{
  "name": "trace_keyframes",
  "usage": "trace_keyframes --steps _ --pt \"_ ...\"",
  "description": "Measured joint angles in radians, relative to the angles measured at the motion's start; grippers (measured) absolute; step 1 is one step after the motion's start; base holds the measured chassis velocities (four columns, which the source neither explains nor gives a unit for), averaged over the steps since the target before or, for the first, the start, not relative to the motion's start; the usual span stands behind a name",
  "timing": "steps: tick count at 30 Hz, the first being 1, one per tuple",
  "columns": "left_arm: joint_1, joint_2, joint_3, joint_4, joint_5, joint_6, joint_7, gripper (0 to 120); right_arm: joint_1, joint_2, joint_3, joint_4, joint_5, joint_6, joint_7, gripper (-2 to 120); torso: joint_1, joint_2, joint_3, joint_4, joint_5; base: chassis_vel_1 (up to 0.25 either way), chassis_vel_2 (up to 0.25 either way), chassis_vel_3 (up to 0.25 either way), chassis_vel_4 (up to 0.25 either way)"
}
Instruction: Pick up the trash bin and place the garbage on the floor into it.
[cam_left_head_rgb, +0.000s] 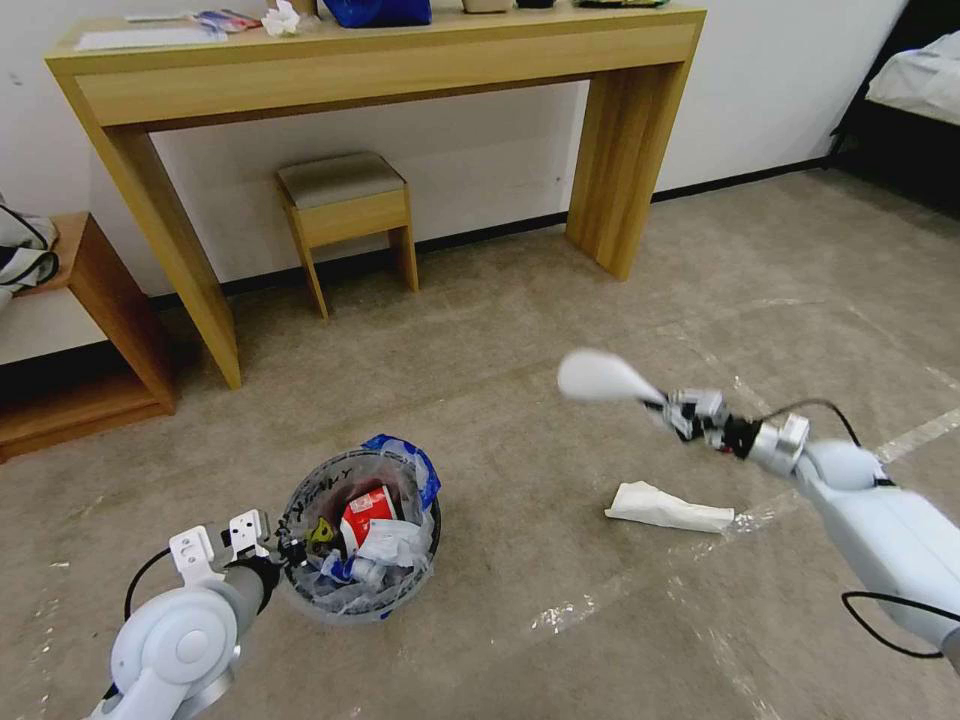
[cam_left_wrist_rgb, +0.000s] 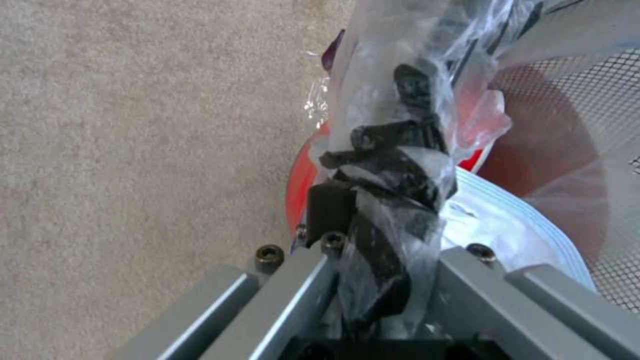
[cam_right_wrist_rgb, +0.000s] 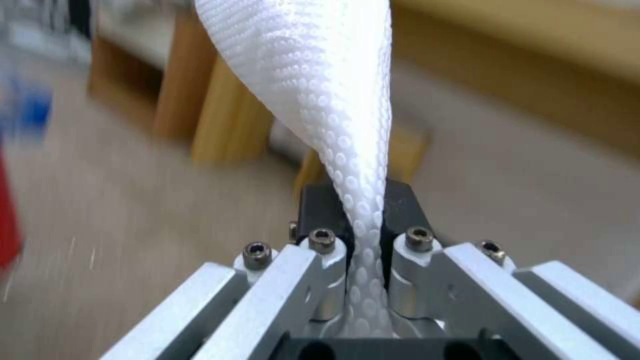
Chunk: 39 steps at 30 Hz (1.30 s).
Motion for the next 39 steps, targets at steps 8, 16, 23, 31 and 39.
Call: trace_keyframes --steps 8,16,23,31,39 --pt "-0.006 0.005 0.0 -0.002 -0.032 -0.008 -0.003 0 0.036 0.03 -0.091 0.235 0.165 -0.121 0.045 3 0.0 0.0 0.0 0.0001 0.0 0.0 0.0 0.0 0.0" --pt "-0.012 -0.002 0.008 0.003 -0.039 -0.013 0.0 0 0.093 0.108 -0.245 0.303 0.195 -0.162 0.054 3 0.0 0.0 0.0 -0.0002 -0.0004 0.0 0.0 0.0 0.0" --pt "-0.016 -0.008 0.009 0.007 -0.042 -0.013 0.002 0 0.164 0.268 -0.442 0.27 0.189 -0.168 0.045 3 0.0 0.0 0.0 -0.0001 -0.0001 0.0 0.0 0.0 0.0" --pt "-0.007 -0.013 0.002 0.002 -0.041 -0.014 0.002 0 0.184 0.46 -0.558 0.208 0.135 -0.161 0.042 3 0.0 0.0 0.0 0.0004 -0.0002 0.0 0.0 0.0 0.0" --pt "0.018 -0.021 -0.007 -0.027 -0.038 -0.011 0.002 0 0.137 0.559 -0.609 0.135 0.074 -0.146 0.044 3 0.0 0.0 0.0 -0.0001 -0.0001 0.0 0.0 0.0 0.0"
